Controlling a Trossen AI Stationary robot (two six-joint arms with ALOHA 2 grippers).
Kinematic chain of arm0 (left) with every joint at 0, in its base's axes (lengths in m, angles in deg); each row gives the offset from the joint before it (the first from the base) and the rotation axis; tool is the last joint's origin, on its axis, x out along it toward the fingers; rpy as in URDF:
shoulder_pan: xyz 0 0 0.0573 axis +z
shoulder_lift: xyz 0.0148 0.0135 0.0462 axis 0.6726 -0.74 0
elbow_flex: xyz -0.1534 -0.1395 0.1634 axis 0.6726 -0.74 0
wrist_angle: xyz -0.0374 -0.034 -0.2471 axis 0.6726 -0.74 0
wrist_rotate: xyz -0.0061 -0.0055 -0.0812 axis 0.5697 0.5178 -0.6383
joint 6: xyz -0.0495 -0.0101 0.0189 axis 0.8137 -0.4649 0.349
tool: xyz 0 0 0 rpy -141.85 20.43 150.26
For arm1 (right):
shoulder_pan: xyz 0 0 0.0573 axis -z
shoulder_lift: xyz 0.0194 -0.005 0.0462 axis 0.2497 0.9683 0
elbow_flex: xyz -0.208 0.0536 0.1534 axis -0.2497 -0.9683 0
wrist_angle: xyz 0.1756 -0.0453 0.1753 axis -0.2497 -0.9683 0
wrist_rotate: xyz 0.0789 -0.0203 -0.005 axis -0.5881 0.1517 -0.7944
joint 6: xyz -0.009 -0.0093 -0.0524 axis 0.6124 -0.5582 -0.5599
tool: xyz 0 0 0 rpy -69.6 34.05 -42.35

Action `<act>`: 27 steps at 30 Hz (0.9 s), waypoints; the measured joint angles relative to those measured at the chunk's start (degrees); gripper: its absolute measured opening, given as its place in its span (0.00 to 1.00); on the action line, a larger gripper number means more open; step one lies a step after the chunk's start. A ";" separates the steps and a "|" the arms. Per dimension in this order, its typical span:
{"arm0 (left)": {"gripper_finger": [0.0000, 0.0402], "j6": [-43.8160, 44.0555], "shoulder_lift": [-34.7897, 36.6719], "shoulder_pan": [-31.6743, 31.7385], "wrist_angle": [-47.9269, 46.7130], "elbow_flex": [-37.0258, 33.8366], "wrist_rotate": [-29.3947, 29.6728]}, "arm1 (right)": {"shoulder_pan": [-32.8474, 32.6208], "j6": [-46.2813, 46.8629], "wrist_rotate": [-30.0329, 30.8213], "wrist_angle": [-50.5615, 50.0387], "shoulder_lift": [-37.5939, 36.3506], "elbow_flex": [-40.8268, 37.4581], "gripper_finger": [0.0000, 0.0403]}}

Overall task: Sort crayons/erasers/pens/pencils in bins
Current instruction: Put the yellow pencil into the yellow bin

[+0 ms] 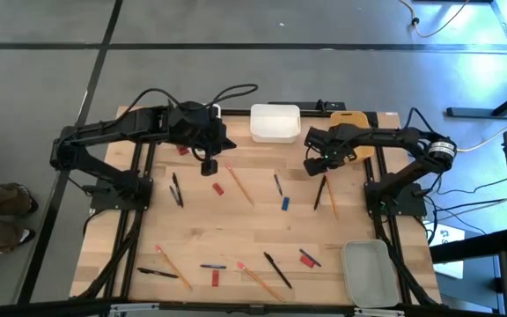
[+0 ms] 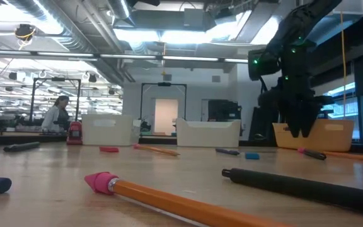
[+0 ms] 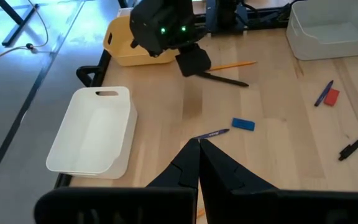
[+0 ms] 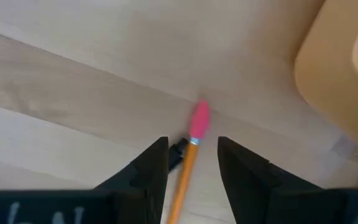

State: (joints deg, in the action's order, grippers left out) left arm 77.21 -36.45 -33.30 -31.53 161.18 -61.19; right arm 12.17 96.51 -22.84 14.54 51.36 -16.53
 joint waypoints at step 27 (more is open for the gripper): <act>0.00 -0.09 0.02 0.00 0.02 0.00 0.44 | 0.00 2.87 1.52 10.13 0.02 -7.86 0.35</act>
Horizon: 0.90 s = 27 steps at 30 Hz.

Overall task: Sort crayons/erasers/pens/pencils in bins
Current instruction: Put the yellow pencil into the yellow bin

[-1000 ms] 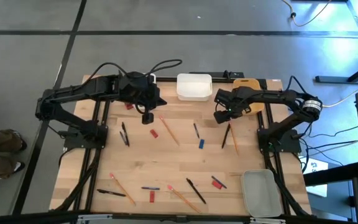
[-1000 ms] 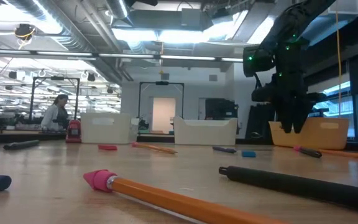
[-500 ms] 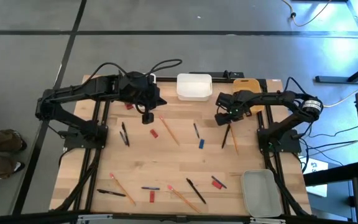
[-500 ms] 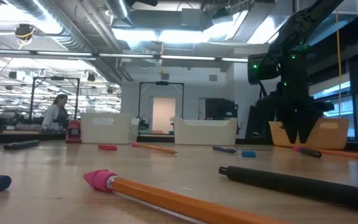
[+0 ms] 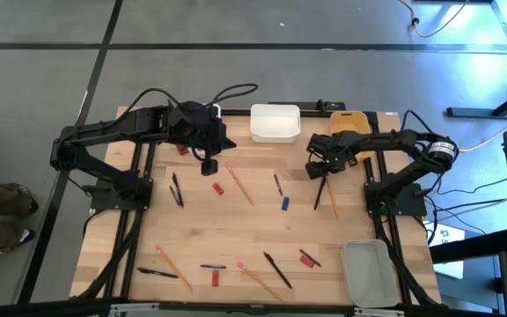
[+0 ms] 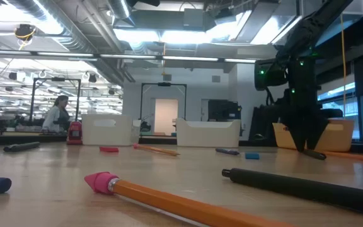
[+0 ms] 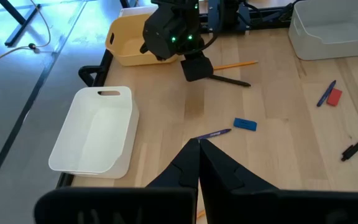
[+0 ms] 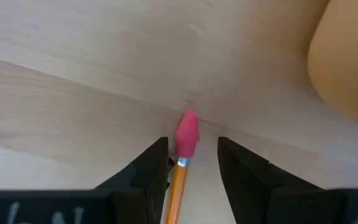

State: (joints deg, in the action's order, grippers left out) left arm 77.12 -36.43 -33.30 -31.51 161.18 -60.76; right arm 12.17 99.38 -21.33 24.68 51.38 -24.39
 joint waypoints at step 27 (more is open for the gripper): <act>0.00 -0.04 0.02 0.00 0.00 0.00 0.00 | -0.04 -1.99 -0.09 3.45 -0.07 -1.50 0.09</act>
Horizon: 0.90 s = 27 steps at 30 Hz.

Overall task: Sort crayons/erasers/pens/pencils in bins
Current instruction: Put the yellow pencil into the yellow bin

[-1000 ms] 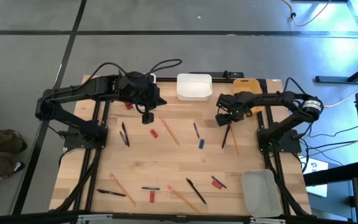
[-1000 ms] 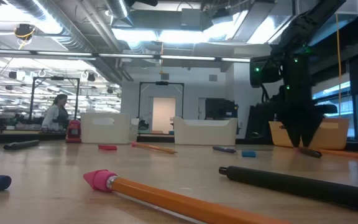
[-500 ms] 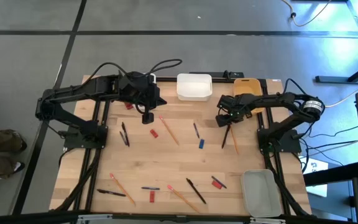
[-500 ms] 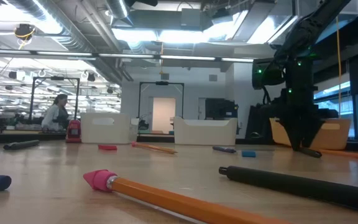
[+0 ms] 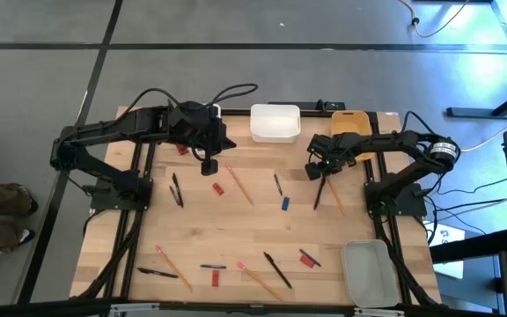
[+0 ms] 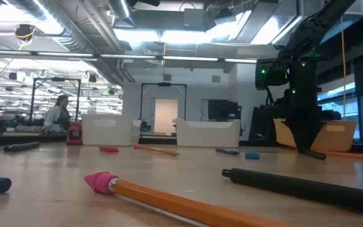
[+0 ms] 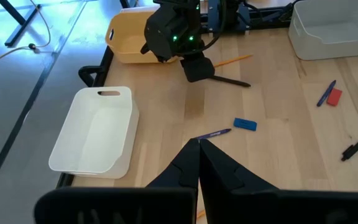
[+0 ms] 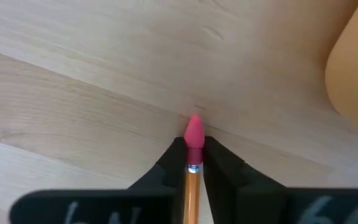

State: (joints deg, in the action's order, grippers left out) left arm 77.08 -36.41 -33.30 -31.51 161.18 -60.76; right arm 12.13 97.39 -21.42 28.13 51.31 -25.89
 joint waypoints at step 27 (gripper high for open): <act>0.00 -0.07 0.00 0.00 0.00 0.00 -0.02 | -0.34 -3.61 -1.48 -10.59 0.22 8.93 0.11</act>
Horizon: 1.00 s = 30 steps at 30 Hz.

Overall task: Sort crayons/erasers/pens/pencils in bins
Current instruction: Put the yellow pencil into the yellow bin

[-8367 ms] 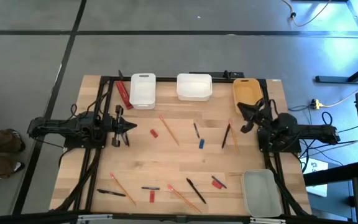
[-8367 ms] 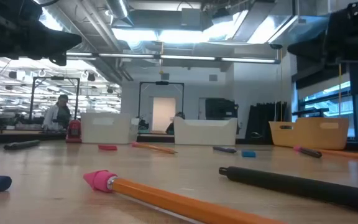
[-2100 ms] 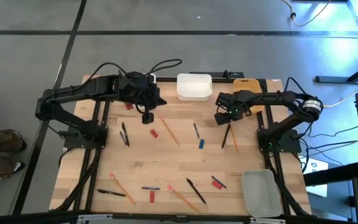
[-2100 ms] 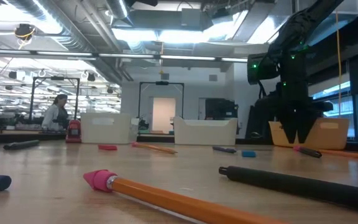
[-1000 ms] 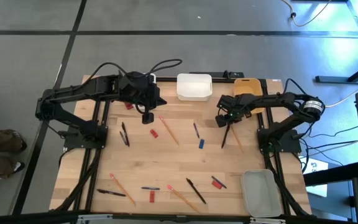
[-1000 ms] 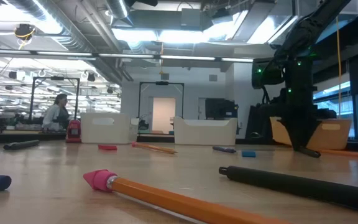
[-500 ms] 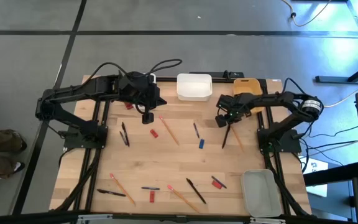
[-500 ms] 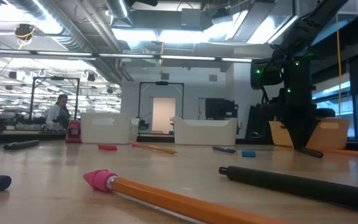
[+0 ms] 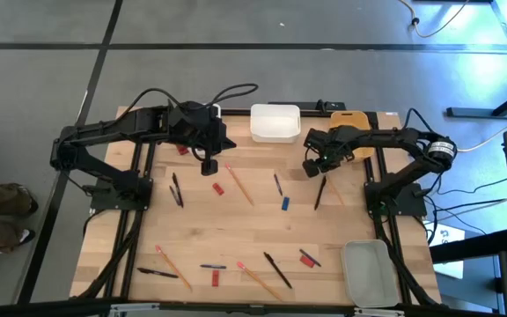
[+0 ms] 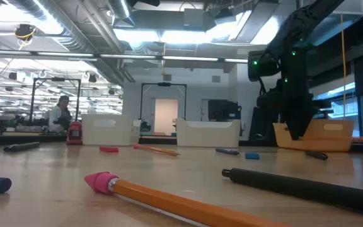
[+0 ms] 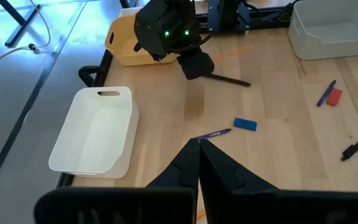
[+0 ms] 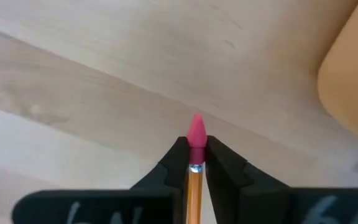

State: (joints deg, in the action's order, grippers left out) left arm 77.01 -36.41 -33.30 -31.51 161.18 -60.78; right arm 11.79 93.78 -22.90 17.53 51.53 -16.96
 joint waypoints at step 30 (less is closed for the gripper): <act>0.00 -4.38 0.00 -0.04 0.00 0.00 5.44 | 12.95 -6.56 16.93 -24.64 -0.17 39.38 0.11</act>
State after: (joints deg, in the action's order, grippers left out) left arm 72.63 -36.41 -33.34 -31.51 161.18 -55.34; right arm 24.74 87.22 -5.97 -7.11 51.36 22.41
